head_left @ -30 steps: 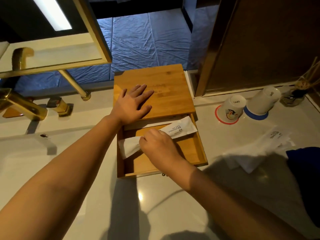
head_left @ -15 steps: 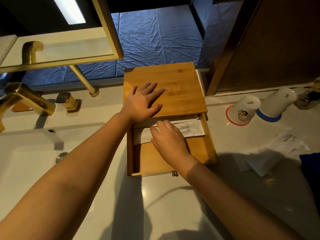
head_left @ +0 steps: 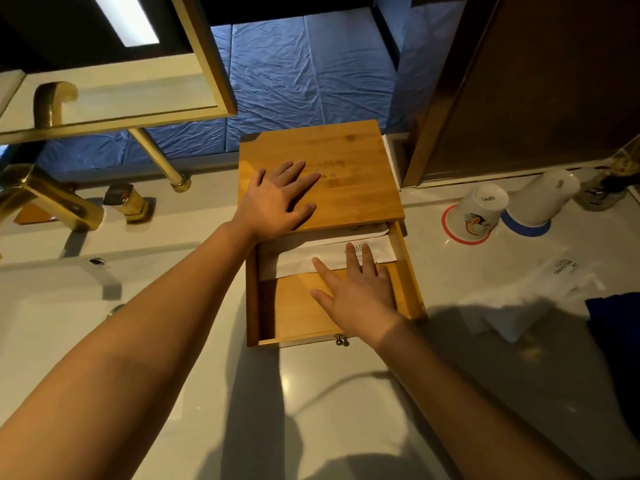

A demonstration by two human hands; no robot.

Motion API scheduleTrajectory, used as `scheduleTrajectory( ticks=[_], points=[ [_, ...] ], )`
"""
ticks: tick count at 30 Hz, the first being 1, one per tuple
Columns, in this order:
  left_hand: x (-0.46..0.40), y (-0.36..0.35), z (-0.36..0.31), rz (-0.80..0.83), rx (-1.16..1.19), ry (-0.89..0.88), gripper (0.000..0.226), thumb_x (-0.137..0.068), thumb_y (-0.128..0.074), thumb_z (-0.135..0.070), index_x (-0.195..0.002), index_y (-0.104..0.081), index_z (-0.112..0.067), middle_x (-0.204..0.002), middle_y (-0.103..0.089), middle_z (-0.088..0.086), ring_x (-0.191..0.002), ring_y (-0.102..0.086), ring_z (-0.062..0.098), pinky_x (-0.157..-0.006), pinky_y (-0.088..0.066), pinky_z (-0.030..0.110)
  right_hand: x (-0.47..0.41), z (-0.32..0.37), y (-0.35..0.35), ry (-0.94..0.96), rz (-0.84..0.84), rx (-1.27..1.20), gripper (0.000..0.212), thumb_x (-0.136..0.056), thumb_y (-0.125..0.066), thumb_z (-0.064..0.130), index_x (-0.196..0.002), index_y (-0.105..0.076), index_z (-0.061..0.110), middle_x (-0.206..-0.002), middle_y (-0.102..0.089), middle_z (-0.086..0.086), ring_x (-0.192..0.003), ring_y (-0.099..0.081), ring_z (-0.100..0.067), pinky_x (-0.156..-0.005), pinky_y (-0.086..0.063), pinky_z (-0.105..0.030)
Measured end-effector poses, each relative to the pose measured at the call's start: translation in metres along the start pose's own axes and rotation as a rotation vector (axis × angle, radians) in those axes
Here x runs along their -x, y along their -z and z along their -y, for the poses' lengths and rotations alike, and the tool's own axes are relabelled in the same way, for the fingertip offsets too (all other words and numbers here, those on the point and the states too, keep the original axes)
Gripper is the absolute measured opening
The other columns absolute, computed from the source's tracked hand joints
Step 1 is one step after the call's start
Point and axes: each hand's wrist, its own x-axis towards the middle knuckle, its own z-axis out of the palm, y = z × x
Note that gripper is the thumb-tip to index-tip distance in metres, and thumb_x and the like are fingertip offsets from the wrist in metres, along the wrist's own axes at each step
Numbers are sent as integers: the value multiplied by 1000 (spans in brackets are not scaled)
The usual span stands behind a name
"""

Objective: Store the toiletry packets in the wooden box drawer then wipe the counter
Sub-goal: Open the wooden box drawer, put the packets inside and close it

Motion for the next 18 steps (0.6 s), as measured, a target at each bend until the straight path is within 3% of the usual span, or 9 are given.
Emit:
scheduleTrajectory(
  ticks=[5, 8, 11, 13, 16, 18],
  points=[
    [1, 0, 0, 0, -1, 4, 58, -88, -31, -56, -143, -27, -39, -158, -20, 0, -147, -13, 19, -116, -7, 52, -3, 0, -3, 8, 10, -30, 62, -90, -22, 63, -143, 5, 45, -158, 9, -13, -143, 14, -40, -113, -11, -58],
    [0, 0, -1, 1, -1, 4, 58, -88, -31, -55, -143, -27, -39, -158, -21, 0, -147, -13, 18, -115, -7, 52, 7, -7, -1, 95, -122, -145, 59, -91, -26, 59, -144, -6, 42, -159, -1, -10, -145, 5, -36, -114, -13, -54],
    [0, 0, 0, 4, 8, 7, 57, -88, -31, -56, -143, -27, -40, -158, -21, -1, -147, -13, 18, -115, -8, 52, 28, -31, 5, 195, -279, -295, 51, -94, -35, 48, -142, -26, 35, -154, -27, -5, -142, -22, -25, -111, -28, -44],
    [0, 0, 1, 3, 8, 12, 57, -87, -31, -56, -142, -27, -41, -158, -21, -1, -147, -13, 17, -115, -8, 51, 43, -59, 9, 253, -405, -317, 43, -93, -46, 36, -134, -44, 25, -142, -47, -5, -129, -44, -22, -103, -42, -42],
    [0, -1, 1, 1, -1, 15, 58, -87, -31, -56, -143, -28, -41, -158, -21, -1, -147, -14, 17, -115, -9, 51, 67, -116, 6, 301, -660, -227, 28, -84, -65, 14, -111, -67, 7, -112, -69, -15, -101, -66, -26, -85, -56, -43],
    [0, 0, 1, 10, 0, 16, 59, -87, -29, -58, -143, -27, -41, -158, -21, -1, -147, -13, 17, -115, -9, 51, 83, -158, 1, 244, -697, -60, 26, -81, -68, 12, -106, -69, 7, -107, -72, -16, -98, -68, -28, -84, -57, -42]
  ],
)
